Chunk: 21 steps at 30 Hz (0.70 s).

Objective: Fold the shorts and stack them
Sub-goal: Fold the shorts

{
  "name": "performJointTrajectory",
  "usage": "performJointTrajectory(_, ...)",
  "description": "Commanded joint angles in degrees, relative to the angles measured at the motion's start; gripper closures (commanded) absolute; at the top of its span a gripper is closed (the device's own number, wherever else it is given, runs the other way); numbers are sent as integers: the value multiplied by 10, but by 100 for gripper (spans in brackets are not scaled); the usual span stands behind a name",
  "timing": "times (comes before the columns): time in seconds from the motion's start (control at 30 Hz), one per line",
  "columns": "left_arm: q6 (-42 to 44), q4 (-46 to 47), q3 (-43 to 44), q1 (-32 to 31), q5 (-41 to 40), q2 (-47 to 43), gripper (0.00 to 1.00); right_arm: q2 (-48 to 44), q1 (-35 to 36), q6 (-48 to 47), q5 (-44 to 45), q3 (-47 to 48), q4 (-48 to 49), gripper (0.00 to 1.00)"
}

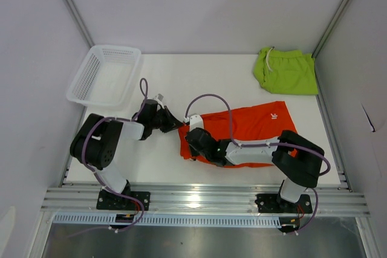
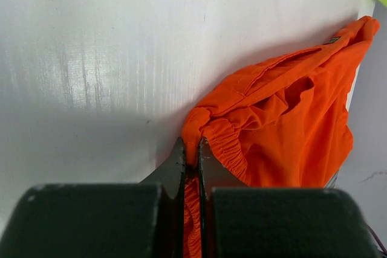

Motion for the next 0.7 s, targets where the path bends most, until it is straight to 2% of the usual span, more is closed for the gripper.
performJointTrajectory(0.0, 32, -43, 11, -3, -39, -15, 100, 32, 21, 19, 15, -7, 31, 100)
performJointTrajectory(0.13, 39, -68, 17, -3, -50, -20, 100, 91, 41, 29, 18, -3, 40, 100)
performJointTrajectory(0.27, 44, -85, 26, -2, -51, -17, 100, 110, 62, 24, 47, 13, 26, 100)
performJointTrajectory(0.67, 55, -111, 44, -2, -60, -22, 100, 38, 74, -21, 63, 32, 16, 100)
